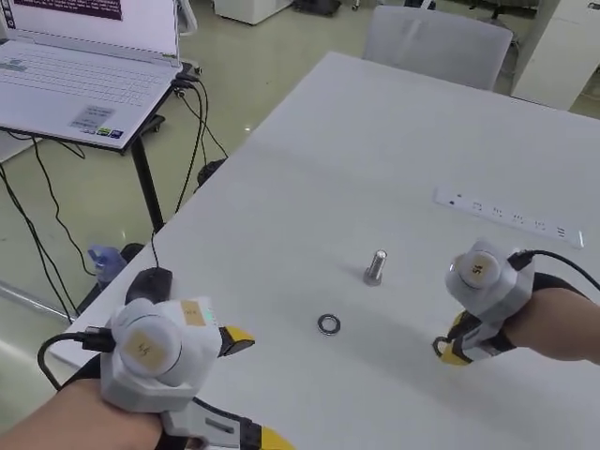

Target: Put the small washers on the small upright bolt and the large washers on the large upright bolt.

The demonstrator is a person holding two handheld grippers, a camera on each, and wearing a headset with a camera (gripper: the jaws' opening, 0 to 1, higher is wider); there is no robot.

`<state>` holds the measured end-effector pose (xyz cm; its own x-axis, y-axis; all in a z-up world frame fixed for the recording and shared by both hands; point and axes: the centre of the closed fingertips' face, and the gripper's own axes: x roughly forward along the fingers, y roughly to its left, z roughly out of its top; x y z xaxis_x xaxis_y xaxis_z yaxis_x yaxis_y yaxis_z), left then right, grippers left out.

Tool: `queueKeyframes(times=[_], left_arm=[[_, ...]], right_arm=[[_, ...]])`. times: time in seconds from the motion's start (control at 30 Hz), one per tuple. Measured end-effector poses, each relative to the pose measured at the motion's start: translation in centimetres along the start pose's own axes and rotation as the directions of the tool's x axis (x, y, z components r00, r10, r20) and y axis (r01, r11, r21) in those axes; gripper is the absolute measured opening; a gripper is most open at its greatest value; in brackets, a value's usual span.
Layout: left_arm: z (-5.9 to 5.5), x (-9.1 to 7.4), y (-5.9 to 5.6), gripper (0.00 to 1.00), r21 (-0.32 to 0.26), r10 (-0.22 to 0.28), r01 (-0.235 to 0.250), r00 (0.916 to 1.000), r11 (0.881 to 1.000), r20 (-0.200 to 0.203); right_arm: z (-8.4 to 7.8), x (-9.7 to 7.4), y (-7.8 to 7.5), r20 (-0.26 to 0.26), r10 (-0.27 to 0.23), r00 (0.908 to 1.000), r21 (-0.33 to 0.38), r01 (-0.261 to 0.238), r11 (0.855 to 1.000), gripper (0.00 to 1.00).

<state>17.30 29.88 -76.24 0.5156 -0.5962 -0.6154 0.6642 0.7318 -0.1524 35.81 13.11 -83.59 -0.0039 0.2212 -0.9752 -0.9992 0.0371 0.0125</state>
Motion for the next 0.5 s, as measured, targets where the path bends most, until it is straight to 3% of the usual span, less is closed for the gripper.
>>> queueKeyframes(times=[0.33, 0.5], left_arm=[[0.2, -0.1, 0.5, 0.78, 0.001, 0.011, -0.011, 0.9998, 1.0, 0.015], [-0.1, 0.0, 0.7, 0.78, 0.008, 0.013, -0.013, 0.9999, 1.0, 0.003]], right_arm=[[2.1, -2.9, -1.7, -0.001, -0.017, 0.9999, -0.026, 0.017, 1.0, 0.22], [3.2, -3.9, -2.7, 0.015, -0.024, 0.9996, -0.022, 0.024, 0.999, 0.22]])
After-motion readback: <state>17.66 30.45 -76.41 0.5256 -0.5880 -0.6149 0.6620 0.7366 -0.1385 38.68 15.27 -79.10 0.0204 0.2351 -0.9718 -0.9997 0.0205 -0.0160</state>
